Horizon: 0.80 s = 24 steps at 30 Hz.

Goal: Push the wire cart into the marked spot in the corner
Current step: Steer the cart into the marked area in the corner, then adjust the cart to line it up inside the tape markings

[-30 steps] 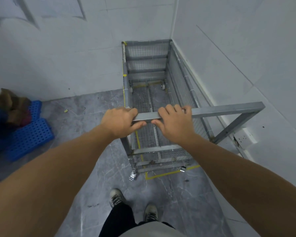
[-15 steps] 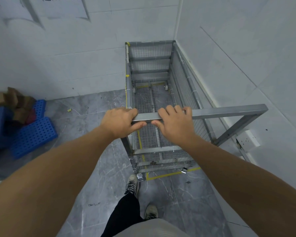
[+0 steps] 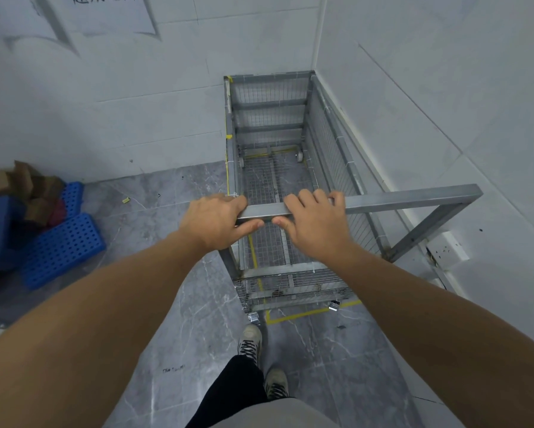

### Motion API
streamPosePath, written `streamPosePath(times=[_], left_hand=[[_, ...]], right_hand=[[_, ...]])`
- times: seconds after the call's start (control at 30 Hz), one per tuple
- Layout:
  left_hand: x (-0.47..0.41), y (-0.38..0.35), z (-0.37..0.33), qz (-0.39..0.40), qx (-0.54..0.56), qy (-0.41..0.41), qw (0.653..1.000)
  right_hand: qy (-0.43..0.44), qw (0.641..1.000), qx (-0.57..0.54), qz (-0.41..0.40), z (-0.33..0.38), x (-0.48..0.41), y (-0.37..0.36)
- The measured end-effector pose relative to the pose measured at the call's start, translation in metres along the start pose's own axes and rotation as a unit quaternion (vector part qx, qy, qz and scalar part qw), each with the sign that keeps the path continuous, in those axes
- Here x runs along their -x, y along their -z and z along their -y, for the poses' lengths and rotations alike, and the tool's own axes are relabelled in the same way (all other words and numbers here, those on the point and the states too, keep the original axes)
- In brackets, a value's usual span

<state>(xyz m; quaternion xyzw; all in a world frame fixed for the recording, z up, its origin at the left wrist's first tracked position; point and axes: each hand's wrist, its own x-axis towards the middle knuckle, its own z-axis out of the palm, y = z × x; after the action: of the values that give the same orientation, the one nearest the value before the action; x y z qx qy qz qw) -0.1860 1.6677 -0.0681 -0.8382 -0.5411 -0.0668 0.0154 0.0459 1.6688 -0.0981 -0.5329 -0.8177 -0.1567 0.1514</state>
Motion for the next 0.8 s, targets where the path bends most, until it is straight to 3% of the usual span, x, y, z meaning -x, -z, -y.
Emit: streamPosePath(times=[0.57,0.8], left_hand=[[0.0019,-0.0059,-0.0021,-0.072,0.007,-0.015,0.997],[0.0000,-0.0037,-0.0021,-0.044,-0.012,-0.017,0.999]], right_hand=[[0.001,1.000,-0.003,-0.005,-0.0022,0.0013,0.0022],[-0.001,0.999,-0.013,-0.033,-0.0032,0.0006,-0.0024]])
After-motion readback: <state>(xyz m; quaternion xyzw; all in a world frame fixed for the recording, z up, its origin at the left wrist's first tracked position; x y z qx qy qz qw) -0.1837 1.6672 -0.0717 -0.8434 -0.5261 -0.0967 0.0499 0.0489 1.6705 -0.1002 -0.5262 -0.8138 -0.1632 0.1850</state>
